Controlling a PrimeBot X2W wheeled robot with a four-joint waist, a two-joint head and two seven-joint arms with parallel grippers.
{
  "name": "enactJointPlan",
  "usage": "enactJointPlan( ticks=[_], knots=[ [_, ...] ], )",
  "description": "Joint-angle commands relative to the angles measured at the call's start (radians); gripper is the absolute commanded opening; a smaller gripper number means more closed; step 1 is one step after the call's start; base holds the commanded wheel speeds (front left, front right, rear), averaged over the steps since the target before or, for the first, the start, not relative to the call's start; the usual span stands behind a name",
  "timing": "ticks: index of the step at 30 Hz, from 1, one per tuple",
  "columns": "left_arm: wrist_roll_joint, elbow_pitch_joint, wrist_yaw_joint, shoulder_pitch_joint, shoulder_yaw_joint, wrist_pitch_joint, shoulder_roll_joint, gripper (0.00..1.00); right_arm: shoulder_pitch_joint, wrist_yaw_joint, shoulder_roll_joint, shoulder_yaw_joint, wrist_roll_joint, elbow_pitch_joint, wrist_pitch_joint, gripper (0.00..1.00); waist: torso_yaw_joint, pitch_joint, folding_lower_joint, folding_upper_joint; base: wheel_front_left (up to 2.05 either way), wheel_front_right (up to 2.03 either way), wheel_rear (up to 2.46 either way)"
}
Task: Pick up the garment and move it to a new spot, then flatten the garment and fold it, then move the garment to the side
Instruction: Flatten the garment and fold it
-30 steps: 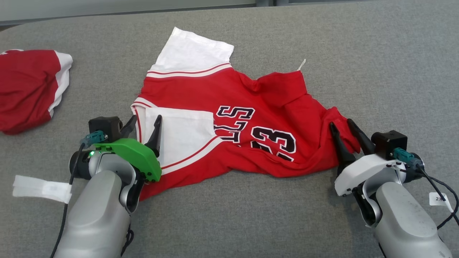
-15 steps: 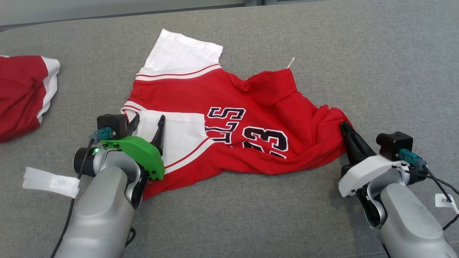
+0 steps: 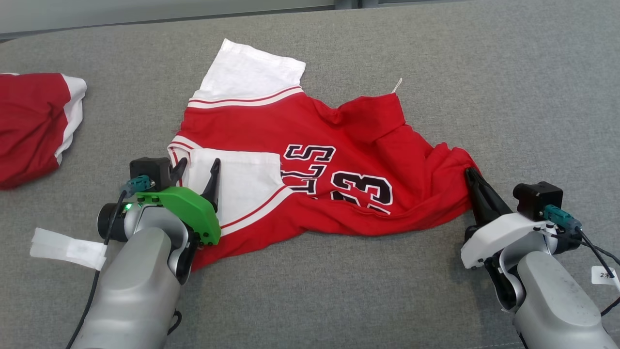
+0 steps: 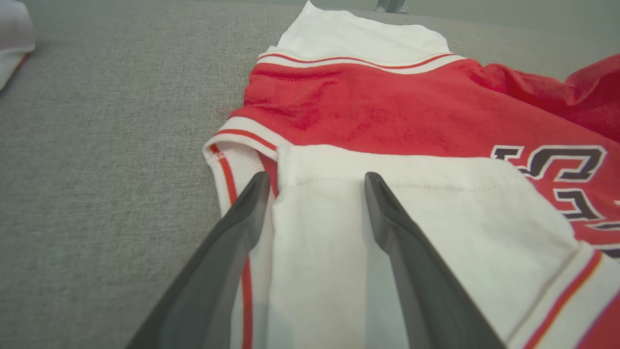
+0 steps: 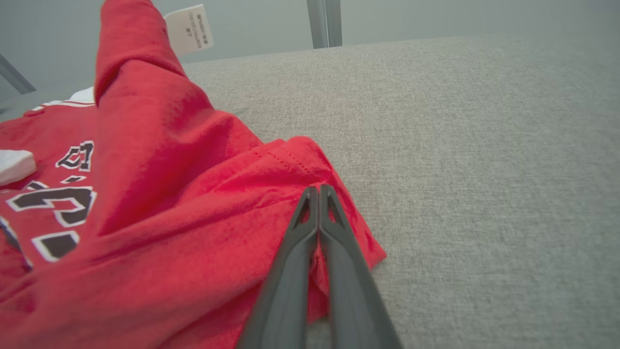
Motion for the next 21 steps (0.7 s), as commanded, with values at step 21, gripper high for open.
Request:
enactJointPlan(
  ticks=[21],
  knots=[
    [-0.035, 0.065, -0.003, -0.064, -0.051, -0.027, 0.013, 0.89, -0.002, 0.0, 0.005, -0.018, -0.015, -0.007, -0.003, 0.0, -0.021, 0.017, 0.0, 0.0, 0.0, 0.0, 0.0]
  ],
)
